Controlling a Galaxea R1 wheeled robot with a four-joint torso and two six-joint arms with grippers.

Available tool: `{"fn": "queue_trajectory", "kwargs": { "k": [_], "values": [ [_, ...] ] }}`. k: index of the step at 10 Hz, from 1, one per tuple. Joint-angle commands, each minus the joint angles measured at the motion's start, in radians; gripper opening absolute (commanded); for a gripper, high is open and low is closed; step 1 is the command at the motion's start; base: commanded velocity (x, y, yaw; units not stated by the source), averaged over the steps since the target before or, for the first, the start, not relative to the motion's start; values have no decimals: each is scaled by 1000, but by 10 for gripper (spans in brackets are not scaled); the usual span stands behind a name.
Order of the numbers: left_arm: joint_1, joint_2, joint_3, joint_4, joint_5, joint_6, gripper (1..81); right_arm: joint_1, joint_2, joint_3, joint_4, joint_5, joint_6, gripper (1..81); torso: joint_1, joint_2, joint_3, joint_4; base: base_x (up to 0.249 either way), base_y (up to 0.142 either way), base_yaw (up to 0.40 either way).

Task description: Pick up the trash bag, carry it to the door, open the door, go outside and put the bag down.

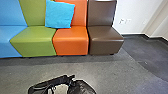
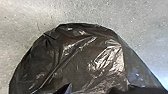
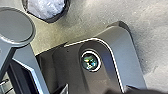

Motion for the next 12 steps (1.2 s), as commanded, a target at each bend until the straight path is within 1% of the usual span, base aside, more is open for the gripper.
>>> {"fn": "queue_trajectory", "kwargs": {
  "k": [1,2,3,5,6,7,8,10,12],
  "values": [
    [-118,33,7,-10,88,0,811,42,-64,28,8,-75,-1,811,62,-97,-86,0,0,0,0],
    [-107,38,7,-12,79,0,811,42,-64,25,8,-75,-1,811,85,-133,-96,0,0,0,0],
    [-103,43,7,-12,77,0,811,42,-64,25,8,-75,-1,811,108,-169,-58,0,0,0,0],
    [-78,44,7,-16,79,0,811,42,-63,25,9,-75,-1,811,147,-221,-78,0,0,0,0],
    [-53,46,7,-15,77,3,811,42,-61,24,9,-75,-3,811,103,-162,-83,0,0,0,0],
    [-23,41,5,-15,70,3,811,43,-61,24,9,-75,-1,811,121,-184,-84,0,0,0,0],
    [12,37,4,-15,51,3,811,43,-60,24,11,-75,-1,811,126,-191,-84,0,0,0,0],
    [85,27,4,-13,-16,9,811,42,-60,22,12,-75,-3,811,132,-199,-84,0,0,0,0],
    [135,27,4,-12,-59,14,811,39,-58,22,12,-75,-3,811,132,-200,-84,0,0,0,0]
  ]
}}
